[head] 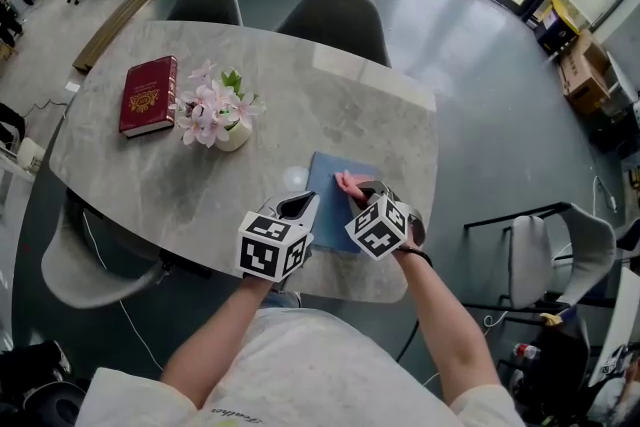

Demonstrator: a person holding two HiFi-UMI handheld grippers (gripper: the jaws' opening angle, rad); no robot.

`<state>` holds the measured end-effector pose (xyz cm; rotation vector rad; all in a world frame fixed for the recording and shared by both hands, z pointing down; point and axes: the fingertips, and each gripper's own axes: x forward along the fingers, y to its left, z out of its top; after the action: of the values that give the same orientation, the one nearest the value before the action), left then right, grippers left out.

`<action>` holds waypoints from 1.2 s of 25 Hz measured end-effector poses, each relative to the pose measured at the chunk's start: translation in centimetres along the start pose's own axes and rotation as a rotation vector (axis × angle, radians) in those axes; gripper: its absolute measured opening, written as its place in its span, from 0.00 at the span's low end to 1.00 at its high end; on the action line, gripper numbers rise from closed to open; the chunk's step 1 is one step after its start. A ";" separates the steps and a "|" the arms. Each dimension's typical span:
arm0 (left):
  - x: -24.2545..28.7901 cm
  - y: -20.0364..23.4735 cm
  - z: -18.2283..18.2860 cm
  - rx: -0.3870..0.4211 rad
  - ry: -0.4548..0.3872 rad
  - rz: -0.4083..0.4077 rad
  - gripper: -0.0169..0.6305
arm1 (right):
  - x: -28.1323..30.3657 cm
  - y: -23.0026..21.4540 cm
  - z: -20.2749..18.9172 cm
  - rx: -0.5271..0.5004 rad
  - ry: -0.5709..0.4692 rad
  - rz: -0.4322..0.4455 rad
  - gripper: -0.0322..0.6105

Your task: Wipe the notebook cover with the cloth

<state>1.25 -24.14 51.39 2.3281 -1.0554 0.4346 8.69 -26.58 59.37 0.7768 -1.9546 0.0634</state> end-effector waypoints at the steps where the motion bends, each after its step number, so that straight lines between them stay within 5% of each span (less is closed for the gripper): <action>1: -0.1 -0.1 -0.1 0.000 0.000 0.001 0.04 | -0.1 0.3 -0.1 -0.001 -0.002 0.001 0.07; 30: -5.0 -3.0 -3.8 -0.025 -0.032 0.067 0.04 | -4.2 8.6 -2.1 -0.036 -0.032 0.106 0.07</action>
<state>0.03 -17.28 50.96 2.2896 -1.1504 0.4083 6.95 -16.99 59.39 0.6539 -2.0207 0.0793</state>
